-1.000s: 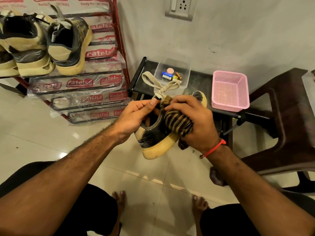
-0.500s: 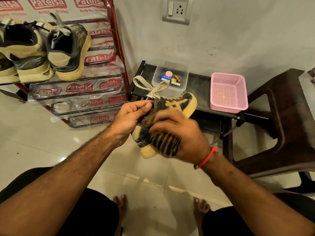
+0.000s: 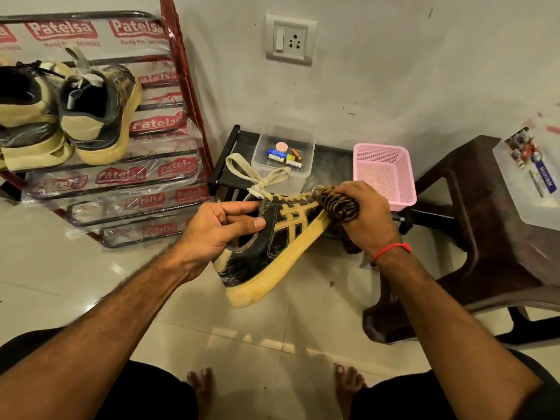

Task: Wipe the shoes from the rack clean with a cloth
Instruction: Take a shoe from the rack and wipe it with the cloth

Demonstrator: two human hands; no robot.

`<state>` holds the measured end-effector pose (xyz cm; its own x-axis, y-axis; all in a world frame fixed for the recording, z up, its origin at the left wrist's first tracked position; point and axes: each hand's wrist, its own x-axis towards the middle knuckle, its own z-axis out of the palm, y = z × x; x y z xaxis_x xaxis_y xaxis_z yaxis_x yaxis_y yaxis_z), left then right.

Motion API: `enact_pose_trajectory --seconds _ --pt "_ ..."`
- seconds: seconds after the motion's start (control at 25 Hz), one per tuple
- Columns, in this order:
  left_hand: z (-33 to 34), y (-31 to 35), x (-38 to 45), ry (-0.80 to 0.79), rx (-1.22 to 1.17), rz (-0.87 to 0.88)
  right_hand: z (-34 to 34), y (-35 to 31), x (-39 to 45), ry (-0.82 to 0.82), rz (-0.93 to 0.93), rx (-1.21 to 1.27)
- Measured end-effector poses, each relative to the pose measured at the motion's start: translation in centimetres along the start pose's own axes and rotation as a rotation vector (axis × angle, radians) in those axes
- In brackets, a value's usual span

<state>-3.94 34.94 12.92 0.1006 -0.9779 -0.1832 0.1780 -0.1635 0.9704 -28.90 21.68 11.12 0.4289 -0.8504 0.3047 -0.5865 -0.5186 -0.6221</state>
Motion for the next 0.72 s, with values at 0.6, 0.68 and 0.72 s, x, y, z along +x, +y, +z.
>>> enact_pose_trajectory --seconds 0.6,0.68,0.72 --pt "0.2 0.9 -1.3 -0.069 0.125 0.059 -1.6 -0.5 0.6 -0.024 0.018 -0.041" --pt "0.6 1.0 -1.3 -0.095 0.113 0.062 -2.5 0.4 0.5 0.016 0.121 -0.071" --pt "0.8 1.0 -1.2 -0.103 0.114 0.062 -2.6 0.1 0.2 0.002 0.117 -0.049"
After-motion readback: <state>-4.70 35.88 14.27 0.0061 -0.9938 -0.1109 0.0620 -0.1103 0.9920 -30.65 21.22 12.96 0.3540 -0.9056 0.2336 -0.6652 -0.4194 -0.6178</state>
